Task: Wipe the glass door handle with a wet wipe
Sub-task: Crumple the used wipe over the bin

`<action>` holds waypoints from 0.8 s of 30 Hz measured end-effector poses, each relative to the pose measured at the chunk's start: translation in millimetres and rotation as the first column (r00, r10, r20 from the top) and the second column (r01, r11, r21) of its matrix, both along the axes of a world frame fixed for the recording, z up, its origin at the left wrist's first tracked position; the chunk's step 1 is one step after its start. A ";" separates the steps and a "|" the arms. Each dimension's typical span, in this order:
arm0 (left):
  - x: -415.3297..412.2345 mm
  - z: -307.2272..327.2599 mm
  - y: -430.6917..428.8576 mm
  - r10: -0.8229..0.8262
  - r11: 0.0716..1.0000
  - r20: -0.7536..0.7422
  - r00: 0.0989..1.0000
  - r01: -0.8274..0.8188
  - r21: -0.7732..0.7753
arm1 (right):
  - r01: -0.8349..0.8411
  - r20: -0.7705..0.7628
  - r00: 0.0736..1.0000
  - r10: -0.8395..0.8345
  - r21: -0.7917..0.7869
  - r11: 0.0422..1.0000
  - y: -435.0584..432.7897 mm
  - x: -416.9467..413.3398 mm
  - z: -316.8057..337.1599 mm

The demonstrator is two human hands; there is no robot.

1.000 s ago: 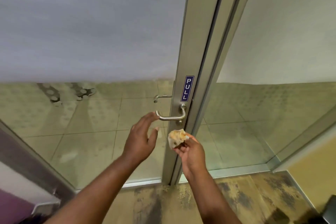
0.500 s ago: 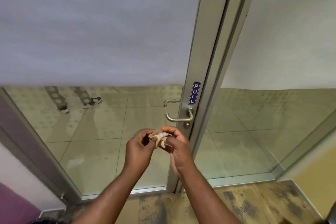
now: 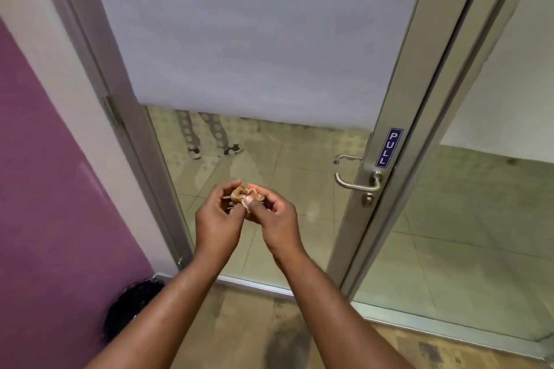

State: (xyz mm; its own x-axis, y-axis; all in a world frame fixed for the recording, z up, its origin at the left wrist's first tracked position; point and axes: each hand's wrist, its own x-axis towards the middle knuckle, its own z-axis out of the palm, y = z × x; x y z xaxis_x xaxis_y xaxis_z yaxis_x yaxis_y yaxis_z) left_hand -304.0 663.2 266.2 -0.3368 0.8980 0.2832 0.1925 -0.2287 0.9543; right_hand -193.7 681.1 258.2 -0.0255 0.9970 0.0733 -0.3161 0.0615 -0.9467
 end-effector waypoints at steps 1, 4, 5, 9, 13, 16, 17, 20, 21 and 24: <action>-6.9 2.6 -9.5 0.015 1.000 -0.010 1.000 -0.015 0.011 | 0.006 0.025 1.000 -0.006 0.019 1.000 -4.4 -7.9 1.6; -23.2 11.5 -31.7 0.055 0.997 -0.045 0.997 -0.052 0.065 | 0.052 0.134 0.989 -0.065 0.100 0.994 -12.3 -27.3 8.4; -29.0 13.8 -36.7 0.072 0.995 -0.048 0.996 -0.068 0.077 | 0.066 0.167 0.982 -0.087 0.130 0.989 -14.6 -32.7 11.9; -60.0 21.3 -51.1 0.137 0.986 -0.058 0.989 -0.130 0.108 | 0.012 0.188 0.981 -0.052 0.207 0.978 -26.4 -60.0 25.9; -104.3 23.7 -56.2 0.224 0.970 -0.059 0.973 -0.217 0.112 | -0.118 0.243 0.969 0.048 0.280 0.953 -32.7 -99.2 30.5; -151.0 19.8 -60.8 0.308 0.948 -0.059 0.950 -0.301 0.105 | -0.213 0.309 0.944 0.120 0.289 0.933 -33.6 -145.6 25.3; -168.0 16.4 -63.2 0.329 0.942 -0.075 0.941 -0.321 0.096 | -0.238 0.327 0.935 0.141 0.280 0.930 -35.1 -162.5 22.4; -213.7 0.2 -69.1 0.359 0.933 -0.142 0.922 -0.355 0.053 | -0.271 0.387 0.911 0.145 0.294 0.917 -33.1 -204.5 10.1; -229.9 -7.4 -70.5 0.367 0.930 -0.182 0.912 -0.368 0.029 | -0.271 0.406 0.904 0.135 0.300 0.914 -31.9 -217.9 3.3; -287.1 -40.0 -81.3 0.379 0.912 -0.371 0.848 -0.410 -0.006 | -0.272 0.441 0.889 0.126 0.287 0.918 -32.6 -264.2 -20.8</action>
State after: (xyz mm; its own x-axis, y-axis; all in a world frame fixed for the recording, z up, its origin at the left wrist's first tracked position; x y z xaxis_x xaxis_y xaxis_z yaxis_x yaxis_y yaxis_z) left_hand -591.2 581.9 226.3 -0.5590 0.7359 0.3821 0.5773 0.0146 0.8164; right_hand -457.9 648.5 237.5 -0.3212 0.8849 0.3374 0.0511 0.3720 -0.9268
